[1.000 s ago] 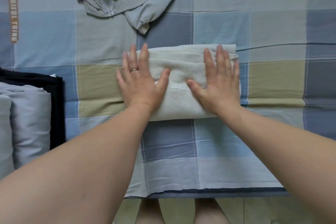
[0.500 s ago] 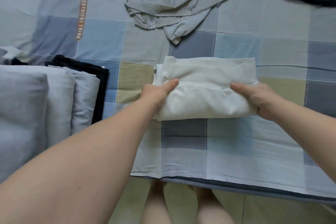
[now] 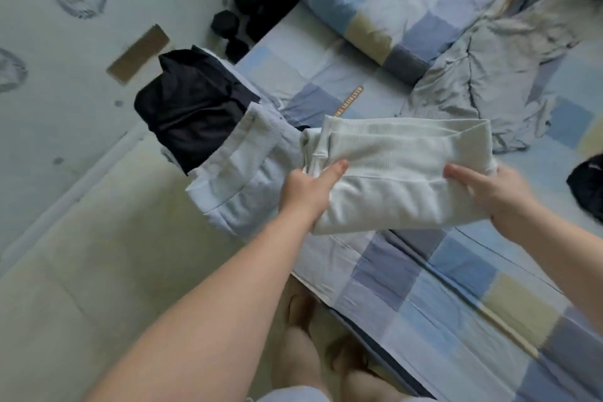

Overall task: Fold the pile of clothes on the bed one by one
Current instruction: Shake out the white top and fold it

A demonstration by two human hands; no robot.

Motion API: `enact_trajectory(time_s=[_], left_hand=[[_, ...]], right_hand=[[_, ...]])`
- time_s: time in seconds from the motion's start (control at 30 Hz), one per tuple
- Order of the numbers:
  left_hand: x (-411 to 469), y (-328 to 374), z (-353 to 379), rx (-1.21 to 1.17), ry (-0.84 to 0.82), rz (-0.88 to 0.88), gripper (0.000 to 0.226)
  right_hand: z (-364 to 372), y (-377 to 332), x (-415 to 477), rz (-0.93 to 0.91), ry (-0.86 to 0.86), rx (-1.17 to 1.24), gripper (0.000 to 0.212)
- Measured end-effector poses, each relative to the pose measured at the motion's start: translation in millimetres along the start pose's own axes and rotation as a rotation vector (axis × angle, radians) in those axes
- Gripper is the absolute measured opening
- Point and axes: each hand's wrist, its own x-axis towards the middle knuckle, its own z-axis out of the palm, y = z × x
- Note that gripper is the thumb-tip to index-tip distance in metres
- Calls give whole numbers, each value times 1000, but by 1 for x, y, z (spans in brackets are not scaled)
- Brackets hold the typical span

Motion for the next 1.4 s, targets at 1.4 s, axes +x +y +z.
enact_trajectory(time_s=[1.4], left_hand=[[133, -111, -111, 658, 431, 329, 64]], right_hand=[[335, -32, 69, -1155, -274, -1289, 63]])
